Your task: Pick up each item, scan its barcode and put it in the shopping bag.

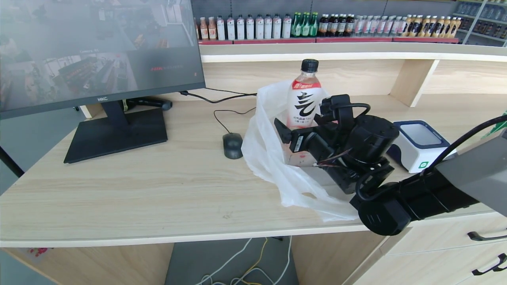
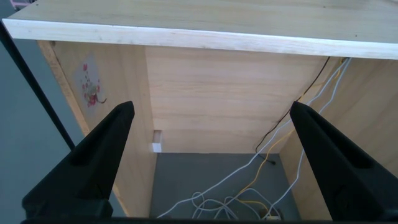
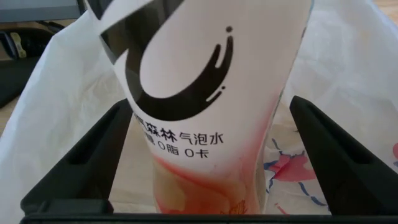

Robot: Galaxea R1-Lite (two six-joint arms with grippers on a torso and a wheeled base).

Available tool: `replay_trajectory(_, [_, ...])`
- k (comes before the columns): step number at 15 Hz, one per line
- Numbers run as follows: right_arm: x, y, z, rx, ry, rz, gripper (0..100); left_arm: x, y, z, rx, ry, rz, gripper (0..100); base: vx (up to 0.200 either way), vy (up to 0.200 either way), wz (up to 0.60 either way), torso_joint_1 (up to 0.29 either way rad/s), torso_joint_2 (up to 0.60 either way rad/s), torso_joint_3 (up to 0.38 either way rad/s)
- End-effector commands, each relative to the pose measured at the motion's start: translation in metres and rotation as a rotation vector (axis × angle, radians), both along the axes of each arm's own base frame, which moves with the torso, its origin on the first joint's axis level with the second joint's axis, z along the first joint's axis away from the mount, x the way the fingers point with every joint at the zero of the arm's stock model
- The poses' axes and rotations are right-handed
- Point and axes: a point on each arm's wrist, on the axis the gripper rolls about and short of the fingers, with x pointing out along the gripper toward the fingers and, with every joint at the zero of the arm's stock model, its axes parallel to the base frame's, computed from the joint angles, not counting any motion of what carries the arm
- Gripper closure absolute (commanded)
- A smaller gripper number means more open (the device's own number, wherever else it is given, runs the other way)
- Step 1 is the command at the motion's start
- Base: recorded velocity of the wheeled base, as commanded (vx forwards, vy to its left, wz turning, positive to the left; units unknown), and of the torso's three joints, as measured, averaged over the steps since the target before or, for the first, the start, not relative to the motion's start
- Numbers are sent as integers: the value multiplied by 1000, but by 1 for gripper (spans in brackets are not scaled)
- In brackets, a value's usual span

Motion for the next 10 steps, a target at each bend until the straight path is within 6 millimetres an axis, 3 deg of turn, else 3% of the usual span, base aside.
replay_trajectory(1, [-4,-3,9,12,-21,0,0,0,0,0,1,-1,1,0,0,0,0,0,0,0])
replay_trajectory(10, [-59,-35,33,12,-26,6,0,0,0,0,1,-1,1,0,0,0,0,0,0,0])
